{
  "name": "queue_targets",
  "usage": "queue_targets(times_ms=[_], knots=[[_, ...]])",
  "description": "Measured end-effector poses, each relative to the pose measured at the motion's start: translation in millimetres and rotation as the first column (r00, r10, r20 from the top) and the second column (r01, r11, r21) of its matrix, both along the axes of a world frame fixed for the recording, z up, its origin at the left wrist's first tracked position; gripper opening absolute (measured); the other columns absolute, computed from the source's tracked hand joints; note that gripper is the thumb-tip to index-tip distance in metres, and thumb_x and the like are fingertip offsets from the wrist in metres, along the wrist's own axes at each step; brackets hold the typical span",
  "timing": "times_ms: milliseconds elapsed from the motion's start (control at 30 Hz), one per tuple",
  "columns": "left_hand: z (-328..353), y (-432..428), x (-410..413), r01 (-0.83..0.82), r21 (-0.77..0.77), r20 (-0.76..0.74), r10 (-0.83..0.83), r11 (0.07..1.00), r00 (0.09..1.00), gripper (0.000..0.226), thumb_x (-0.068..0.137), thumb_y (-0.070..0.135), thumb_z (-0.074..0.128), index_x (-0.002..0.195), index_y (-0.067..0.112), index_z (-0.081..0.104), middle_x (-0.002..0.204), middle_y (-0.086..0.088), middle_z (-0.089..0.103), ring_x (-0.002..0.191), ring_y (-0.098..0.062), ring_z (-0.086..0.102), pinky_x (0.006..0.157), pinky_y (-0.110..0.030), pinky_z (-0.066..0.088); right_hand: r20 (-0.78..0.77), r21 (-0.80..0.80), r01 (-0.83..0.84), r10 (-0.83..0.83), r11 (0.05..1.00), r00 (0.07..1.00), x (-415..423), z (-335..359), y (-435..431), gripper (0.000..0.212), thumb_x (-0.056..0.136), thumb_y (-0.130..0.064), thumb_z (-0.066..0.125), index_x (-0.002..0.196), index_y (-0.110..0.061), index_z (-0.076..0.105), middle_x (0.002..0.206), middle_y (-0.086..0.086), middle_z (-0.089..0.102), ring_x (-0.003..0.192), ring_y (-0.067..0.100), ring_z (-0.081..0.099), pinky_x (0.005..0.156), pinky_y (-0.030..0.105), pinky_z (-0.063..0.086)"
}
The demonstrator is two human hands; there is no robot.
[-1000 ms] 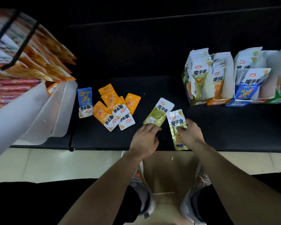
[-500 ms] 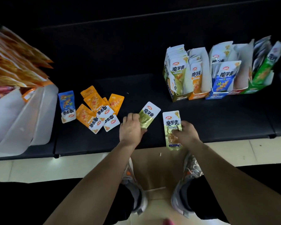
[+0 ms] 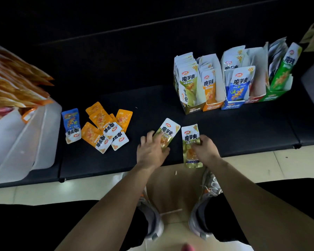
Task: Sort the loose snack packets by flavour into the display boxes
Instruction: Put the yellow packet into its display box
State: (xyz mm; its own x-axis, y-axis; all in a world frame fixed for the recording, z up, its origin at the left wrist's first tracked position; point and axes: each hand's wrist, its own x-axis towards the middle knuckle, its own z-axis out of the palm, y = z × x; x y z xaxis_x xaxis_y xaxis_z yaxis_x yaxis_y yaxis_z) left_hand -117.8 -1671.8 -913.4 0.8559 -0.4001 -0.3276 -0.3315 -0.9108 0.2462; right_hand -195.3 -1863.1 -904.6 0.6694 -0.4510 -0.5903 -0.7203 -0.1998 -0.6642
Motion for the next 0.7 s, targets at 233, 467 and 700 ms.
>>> queue_targets(times_ms=[233, 467, 700], knots=[[2.9, -14.2, 9.6, -0.287, -0.03, -0.176, 0.278, 0.957, 0.944, 0.101, 0.069, 0.037, 0.088, 0.147, 0.02, 0.025, 0.14, -0.012, 0.039, 0.13, -0.033, 0.036, 0.105, -0.046, 0.038, 0.019, 0.045, 0.032, -0.033, 0.998, 0.999, -4.6, -1.8, -1.6, 0.01, 0.092, -0.023, 0.065, 0.102, -0.021, 0.065, 0.089, -0.002, 0.072, 0.079, 0.019, 0.069, 0.064, 0.028, 0.049], [3.5, -1.6, 18.9, -0.424, -0.209, -0.38, 0.326, 0.881, 0.865, 0.034, 0.095, 0.038, 0.061, 0.124, 0.019, 0.055, 0.124, -0.003, 0.059, 0.102, -0.021, 0.061, 0.088, -0.039, 0.051, 0.105, 0.221, 0.088, -0.113, 0.971, 0.988, 6.7, 3.4, 8.7, 0.009, 0.092, -0.015, 0.071, 0.101, -0.014, 0.072, 0.091, 0.004, 0.076, 0.074, 0.014, 0.072, 0.067, 0.034, 0.058], [22.2, -4.9, 15.2, -0.665, -0.408, -0.786, 0.129, 0.626, 0.604, 0.025, 0.098, 0.02, 0.053, 0.112, 0.032, 0.07, 0.108, 0.004, 0.075, 0.103, -0.019, 0.071, 0.098, -0.048, 0.053, 0.098, 0.361, 0.154, -0.202, 0.92, 0.974, 25.0, 7.5, 29.8, 0.013, 0.092, -0.017, 0.072, 0.105, -0.02, 0.07, 0.096, 0.001, 0.076, 0.085, 0.018, 0.075, 0.075, 0.047, 0.063]])
